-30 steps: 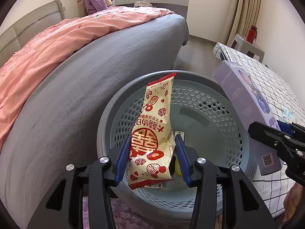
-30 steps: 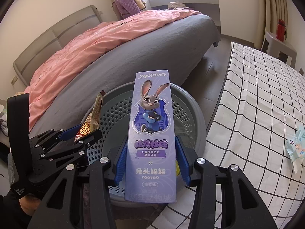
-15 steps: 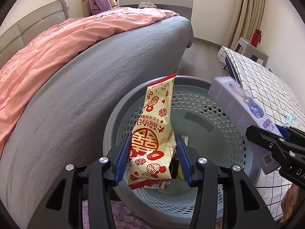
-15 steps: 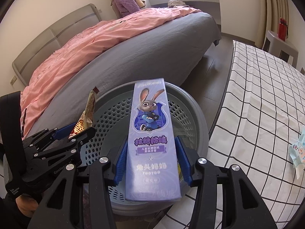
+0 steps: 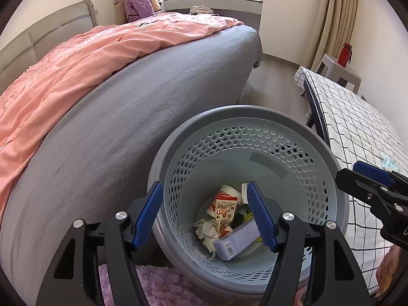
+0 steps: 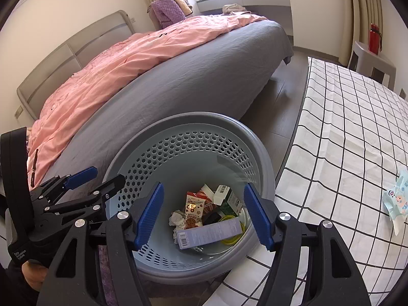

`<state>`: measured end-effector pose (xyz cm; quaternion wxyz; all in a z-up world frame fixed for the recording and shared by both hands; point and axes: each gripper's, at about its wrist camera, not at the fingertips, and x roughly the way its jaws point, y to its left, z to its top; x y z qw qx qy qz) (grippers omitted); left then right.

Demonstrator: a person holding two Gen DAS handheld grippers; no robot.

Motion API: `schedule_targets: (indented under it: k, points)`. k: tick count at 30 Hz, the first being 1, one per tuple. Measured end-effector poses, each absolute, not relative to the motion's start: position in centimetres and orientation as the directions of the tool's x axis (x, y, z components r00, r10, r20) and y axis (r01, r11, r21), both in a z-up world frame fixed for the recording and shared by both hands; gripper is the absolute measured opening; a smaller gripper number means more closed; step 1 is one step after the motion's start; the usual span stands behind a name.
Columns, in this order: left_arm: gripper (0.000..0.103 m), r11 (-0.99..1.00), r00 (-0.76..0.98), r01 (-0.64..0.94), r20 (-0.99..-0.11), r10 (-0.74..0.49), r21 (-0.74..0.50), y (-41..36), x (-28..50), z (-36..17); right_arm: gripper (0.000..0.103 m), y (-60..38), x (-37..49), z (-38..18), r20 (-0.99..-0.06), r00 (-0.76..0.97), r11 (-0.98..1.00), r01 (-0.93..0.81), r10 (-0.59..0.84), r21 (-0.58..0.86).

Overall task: Collect trash
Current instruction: 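Move both tools back from the basket toward the blue wet-wipes pack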

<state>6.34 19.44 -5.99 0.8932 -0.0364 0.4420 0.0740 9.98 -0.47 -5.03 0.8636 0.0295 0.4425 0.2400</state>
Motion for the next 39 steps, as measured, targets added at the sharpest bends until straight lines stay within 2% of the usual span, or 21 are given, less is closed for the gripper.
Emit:
schedule_targets:
  k: [14, 17, 20, 24, 27, 39]
  points:
    - [0.067, 0.986, 0.6, -0.167, -0.793, 0.107, 0.007, 19.3, 5.8, -5.6, 0.066, -0.7, 9.5, -4.8, -0.746, 0.499, 0.884, -0.385, 0.44, 0.264]
    - [0.067, 0.986, 0.6, -0.169, -0.792, 0.112, 0.012, 19.1, 5.6, -5.5, 0.073, -1.1, 9.2, -4.7, -0.742, 0.504, 0.885, -0.38, 0.442, 0.269]
    - [0.071, 0.986, 0.601, -0.167, -0.791, 0.112, 0.012, 18.9, 5.3, -5.3, 0.073, -1.6, 8.8, -4.7, -0.736, 0.507, 0.883, -0.377, 0.449, 0.279]
    - [0.072, 0.986, 0.604, -0.163, -0.789, 0.113, 0.017, 18.5, 4.8, -5.0, 0.074, -2.1, 8.3, -4.7, -0.737, 0.514, 0.889, -0.371, 0.438, 0.27]
    - [0.072, 0.987, 0.605, -0.16, -0.789, 0.111, 0.016, 18.1, 4.4, -4.9, 0.083, -2.6, 7.7, -4.6, -0.732, 0.526, 0.892, -0.366, 0.433, 0.264]
    - [0.073, 0.995, 0.604, -0.102, -0.794, 0.069, 0.009, 14.5, 3.3, -4.9, 0.085, -7.5, 5.6, -4.7, -0.732, 0.557, 0.917, -0.298, 0.392, 0.264]
